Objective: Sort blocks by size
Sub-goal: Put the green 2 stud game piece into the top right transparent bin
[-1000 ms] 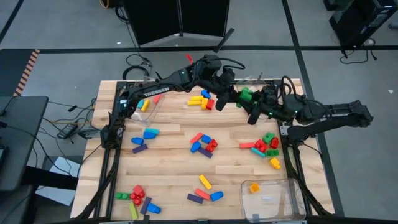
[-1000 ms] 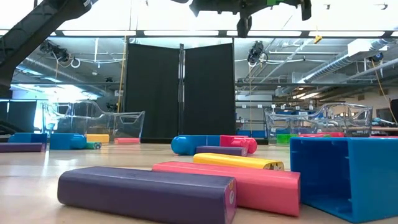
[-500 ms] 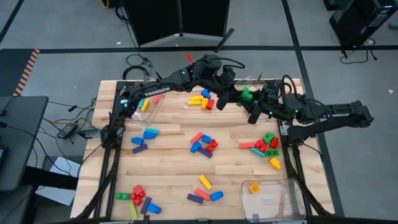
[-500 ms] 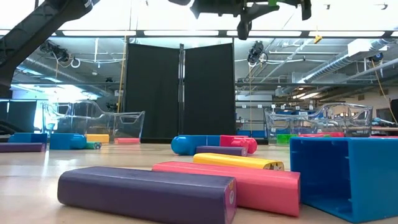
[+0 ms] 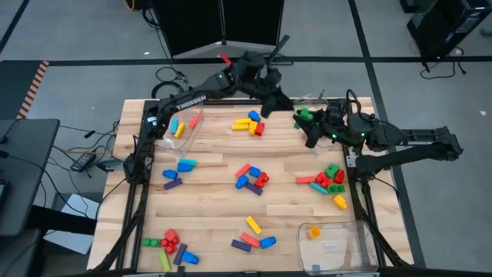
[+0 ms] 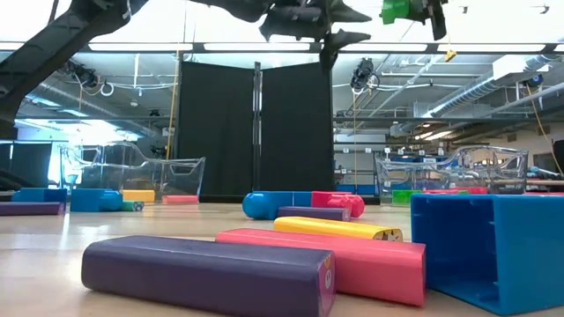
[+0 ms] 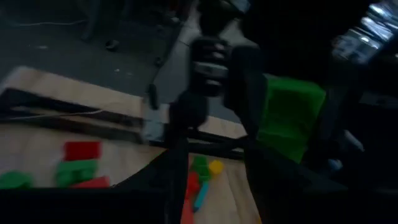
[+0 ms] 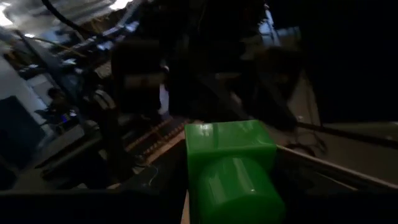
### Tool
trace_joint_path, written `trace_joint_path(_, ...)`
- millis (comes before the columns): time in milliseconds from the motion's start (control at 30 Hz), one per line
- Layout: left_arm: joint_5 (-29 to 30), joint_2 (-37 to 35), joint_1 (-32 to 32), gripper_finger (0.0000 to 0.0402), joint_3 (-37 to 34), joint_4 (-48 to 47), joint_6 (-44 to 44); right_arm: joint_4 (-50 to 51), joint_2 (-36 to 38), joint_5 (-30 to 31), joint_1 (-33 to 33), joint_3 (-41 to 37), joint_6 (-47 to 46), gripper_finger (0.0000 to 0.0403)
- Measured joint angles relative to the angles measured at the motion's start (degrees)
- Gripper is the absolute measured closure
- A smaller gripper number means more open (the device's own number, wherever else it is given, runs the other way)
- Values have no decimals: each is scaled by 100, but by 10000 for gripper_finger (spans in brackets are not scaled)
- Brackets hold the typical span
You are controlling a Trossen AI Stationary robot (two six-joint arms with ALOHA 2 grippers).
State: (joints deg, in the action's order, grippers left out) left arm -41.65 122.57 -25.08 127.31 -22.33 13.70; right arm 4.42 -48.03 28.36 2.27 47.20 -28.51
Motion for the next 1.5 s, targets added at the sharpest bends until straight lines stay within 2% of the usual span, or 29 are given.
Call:
trace_joint_path(167,65,1,-438,239,0,-678,-254,346,0,-15,321,0,-180,237)
trace_joint_path(267,359,0,-714,239,0,-1215,-624,748,-7,-66,618,0,-558,239)
trace_joint_path(400,893,0,-1023,239,1,-1819,-1124,1693,-192,-456,1153,156,-991,240)
trace_joint_path(767,1527,0,-1430,239,2,-2997,-2428,4510,-1761,-1373,2781,1565,-1143,241)
trace_joint_path(933,1704,0,-1508,239,-10,-3348,-2672,5186,-2469,-1790,3353,1670,-992,241)
trace_joint_path(1167,2094,-9,-1506,239,-306,-3352,-2678,5321,-3311,-2000,3795,1670,-828,241)
trace_joint_path(1333,2105,-27,-1506,239,-689,-3327,-2676,5309,-3743,-2234,4113,1668,-730,241)
trace_joint_path(1500,2149,-481,-1491,239,-1612,-2768,-2481,5143,-4019,-2387,4416,1554,-593,241)
